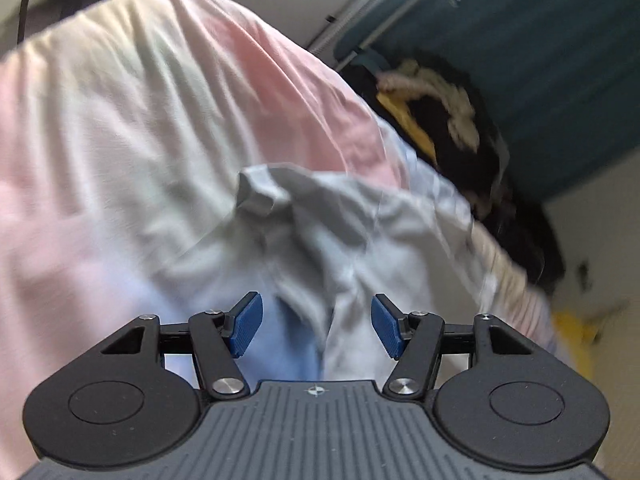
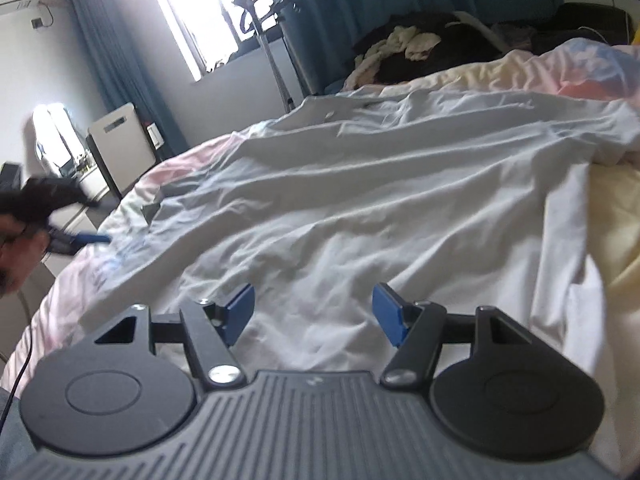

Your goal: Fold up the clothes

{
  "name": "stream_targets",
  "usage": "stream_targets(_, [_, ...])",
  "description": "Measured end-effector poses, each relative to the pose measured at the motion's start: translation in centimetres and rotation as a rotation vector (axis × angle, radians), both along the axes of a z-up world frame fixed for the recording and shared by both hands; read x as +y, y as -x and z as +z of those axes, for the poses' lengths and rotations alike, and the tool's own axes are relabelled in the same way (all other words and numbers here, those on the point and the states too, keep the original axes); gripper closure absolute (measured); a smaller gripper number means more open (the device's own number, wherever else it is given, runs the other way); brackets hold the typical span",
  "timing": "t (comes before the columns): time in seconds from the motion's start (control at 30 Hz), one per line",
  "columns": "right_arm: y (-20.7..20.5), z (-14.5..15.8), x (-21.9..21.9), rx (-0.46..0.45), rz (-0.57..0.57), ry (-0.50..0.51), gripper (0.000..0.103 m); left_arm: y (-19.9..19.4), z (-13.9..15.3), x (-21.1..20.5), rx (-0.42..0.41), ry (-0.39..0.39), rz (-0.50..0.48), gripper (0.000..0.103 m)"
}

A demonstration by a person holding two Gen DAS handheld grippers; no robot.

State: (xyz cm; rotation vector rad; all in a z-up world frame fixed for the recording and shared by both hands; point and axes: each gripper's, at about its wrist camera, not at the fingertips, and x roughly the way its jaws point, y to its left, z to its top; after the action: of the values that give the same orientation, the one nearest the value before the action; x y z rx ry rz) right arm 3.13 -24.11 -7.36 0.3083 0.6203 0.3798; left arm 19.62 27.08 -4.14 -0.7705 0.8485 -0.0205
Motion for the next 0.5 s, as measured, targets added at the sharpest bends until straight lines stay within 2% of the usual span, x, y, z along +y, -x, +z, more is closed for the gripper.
stream_targets(0.1, [-0.9, -0.4, 0.3, 0.006, 0.01, 0.007, 0.036, -2.8, -1.2, -0.3, 0.005, 0.028, 0.073, 0.038])
stream_targets(0.23, [-2.0, -1.2, 0.1, 0.023, 0.003, -0.032, 0.036, -5.7, -2.6, -0.3, -0.013, 0.071, 0.187, 0.038])
stream_targets(0.3, [-2.4, -1.6, -0.4, 0.037, -0.005, -0.068, 0.036, -6.8, -3.2, -0.3, -0.032, 0.106, 0.219, 0.039])
stream_targets(0.37, [-2.7, -1.8, -0.8, 0.044, -0.012, -0.095, 0.036, -7.8, -3.4, -0.5, -0.02, 0.096, 0.235, 0.041])
stream_targets(0.47, [-2.9, -2.1, -1.1, 0.048, -0.016, -0.119, 0.036, -8.8, -3.5, -1.4, 0.013, 0.033, 0.254, 0.066])
stream_targets(0.5, [-2.9, -2.1, -1.2, 0.049, -0.016, -0.122, 0.036, -9.0, -3.5, -1.8, 0.026, 0.004, 0.261, 0.088])
